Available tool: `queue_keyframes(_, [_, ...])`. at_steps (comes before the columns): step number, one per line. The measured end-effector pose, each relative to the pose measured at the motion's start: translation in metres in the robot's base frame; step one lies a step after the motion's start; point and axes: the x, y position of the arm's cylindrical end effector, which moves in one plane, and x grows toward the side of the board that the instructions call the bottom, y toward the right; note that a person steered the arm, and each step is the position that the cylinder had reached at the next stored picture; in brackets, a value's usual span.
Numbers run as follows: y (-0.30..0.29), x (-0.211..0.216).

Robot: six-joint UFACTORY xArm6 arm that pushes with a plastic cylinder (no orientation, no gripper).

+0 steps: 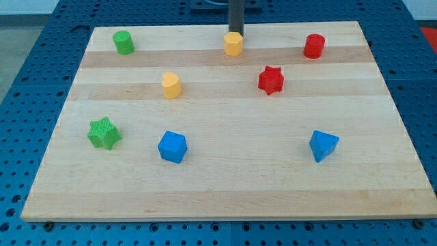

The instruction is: Point your arm at the red star

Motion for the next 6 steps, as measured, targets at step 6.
queue_keyframes(6, [0.138,0.092])
